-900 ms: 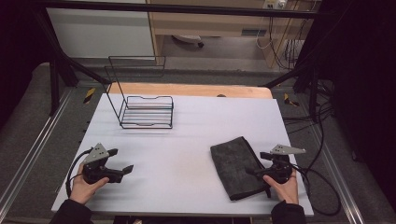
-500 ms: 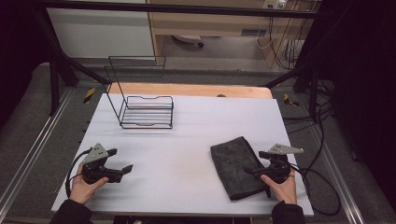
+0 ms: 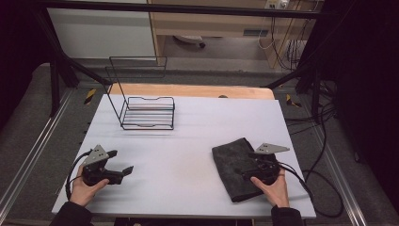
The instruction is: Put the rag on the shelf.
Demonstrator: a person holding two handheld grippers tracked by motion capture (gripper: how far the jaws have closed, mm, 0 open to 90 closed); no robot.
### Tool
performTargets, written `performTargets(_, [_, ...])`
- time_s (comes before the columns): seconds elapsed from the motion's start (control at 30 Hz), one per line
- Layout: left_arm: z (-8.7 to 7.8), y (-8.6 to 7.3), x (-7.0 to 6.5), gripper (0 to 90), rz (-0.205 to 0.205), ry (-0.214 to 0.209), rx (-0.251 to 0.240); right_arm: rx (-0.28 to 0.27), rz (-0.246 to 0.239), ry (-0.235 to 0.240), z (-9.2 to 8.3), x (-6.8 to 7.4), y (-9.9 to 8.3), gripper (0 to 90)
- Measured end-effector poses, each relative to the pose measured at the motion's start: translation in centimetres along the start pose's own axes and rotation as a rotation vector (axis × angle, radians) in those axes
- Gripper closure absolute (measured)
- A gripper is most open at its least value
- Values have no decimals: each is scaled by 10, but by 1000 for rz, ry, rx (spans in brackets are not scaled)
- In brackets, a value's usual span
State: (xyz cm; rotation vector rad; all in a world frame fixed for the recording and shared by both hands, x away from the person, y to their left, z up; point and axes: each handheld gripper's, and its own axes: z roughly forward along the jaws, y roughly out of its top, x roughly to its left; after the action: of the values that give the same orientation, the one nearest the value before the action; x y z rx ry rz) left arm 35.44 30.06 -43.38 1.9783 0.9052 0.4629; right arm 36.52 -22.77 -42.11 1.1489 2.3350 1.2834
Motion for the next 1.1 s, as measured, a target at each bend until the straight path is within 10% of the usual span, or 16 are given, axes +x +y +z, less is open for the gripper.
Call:
performTargets(0.7, [0,0,-1,68,10,11,4,126,-95,-31,73,36,28,519])
performTargets(1.1, [1,0,-3,69,15,13,7,137,-211,-171,82,47,18,718])
